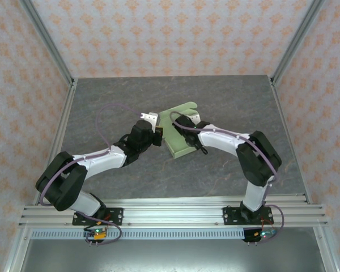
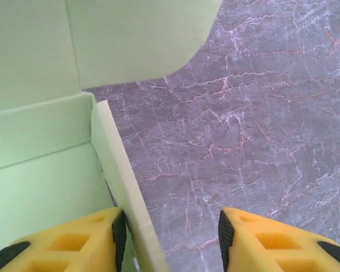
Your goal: Fold the paper box
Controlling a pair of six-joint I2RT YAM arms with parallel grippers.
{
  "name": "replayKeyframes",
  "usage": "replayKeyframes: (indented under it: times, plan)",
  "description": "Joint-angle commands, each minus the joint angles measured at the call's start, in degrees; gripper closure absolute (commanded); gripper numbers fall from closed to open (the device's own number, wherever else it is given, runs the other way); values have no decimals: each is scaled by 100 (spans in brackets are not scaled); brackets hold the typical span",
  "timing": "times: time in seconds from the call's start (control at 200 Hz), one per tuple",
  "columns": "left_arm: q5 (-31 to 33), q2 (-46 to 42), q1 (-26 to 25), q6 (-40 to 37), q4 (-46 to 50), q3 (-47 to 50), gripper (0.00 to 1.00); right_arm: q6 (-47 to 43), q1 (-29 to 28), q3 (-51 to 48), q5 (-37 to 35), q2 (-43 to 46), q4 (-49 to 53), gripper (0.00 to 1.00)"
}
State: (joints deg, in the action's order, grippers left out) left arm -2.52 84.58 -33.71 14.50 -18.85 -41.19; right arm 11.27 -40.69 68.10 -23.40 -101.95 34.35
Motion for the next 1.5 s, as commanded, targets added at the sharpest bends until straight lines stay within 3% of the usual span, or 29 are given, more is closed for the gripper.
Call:
replayKeyframes:
  times: [0.0,0.28,0.631,0.766,0.991,1.256,1.492]
  plan:
    - [147,77,42,-125,184,-108,100,-150,134,-45,607,389,386,49]
    - [206,87,47,-149,138,-115,100,-379,604,16,1883,638,475,41]
    - [262,-53,45,-180,224,-65,100,-410,584,372,2024,-67,865,51]
    - [232,-20,42,-150,233,-92,100,-338,397,368,1629,-214,974,51]
    - [250,-28,49,-182,310,-143,100,-303,301,269,1625,-466,932,54]
    - [296,-115,48,-177,365,-117,100,-168,250,407,1636,70,1145,54]
    - [347,-115,48,-176,380,-146,100,-256,307,49,2156,800,672,50]
